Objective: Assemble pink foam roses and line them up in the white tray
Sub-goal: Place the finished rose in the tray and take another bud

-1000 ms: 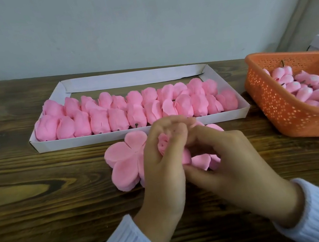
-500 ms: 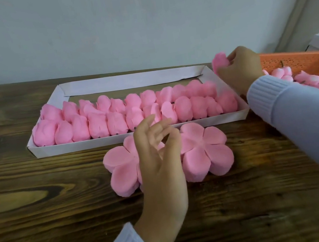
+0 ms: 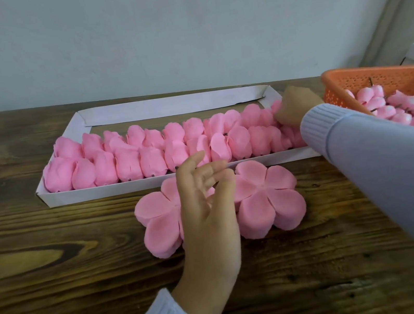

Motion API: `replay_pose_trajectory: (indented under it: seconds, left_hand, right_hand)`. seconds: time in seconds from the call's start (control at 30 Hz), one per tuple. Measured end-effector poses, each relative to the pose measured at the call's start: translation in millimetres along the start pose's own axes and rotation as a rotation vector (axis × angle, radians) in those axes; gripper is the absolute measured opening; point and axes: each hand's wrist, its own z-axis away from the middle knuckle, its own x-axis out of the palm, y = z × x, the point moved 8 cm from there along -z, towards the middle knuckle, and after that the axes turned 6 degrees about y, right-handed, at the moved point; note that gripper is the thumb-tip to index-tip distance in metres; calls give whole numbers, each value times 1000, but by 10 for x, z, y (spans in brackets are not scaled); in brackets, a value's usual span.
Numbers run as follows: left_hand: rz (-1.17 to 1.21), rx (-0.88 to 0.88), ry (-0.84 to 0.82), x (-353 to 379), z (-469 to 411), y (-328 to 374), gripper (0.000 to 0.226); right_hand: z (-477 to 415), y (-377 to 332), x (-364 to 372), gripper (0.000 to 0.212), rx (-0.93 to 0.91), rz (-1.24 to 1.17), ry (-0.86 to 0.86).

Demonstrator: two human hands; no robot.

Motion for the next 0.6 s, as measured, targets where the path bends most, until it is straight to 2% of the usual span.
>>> replay_pose_trajectory:
  seconds: [0.13, 0.3, 0.4, 0.5, 0.6]
  left_hand:
    - [-2, -11, -21, 14, 5, -12, 46]
    - [-2, -30, -11, 18, -4, -50, 28]
    - [-6, -34, -15, 27, 1, -53, 26]
    - [-9, -28, -21, 29, -2, -51, 26]
    - [-17, -18, -27, 33, -6, -49, 25]
  right_hand:
    - [20, -12, 22, 27, -6, 77, -37]
    - [35, -34, -37, 25, -65, 376, 60]
    - [-7, -34, -4, 20, -72, 332, -11]
    - [-39, -30, 78, 24, -68, 265, -119]
    - [-55, 8, 65, 18, -61, 217, -76]
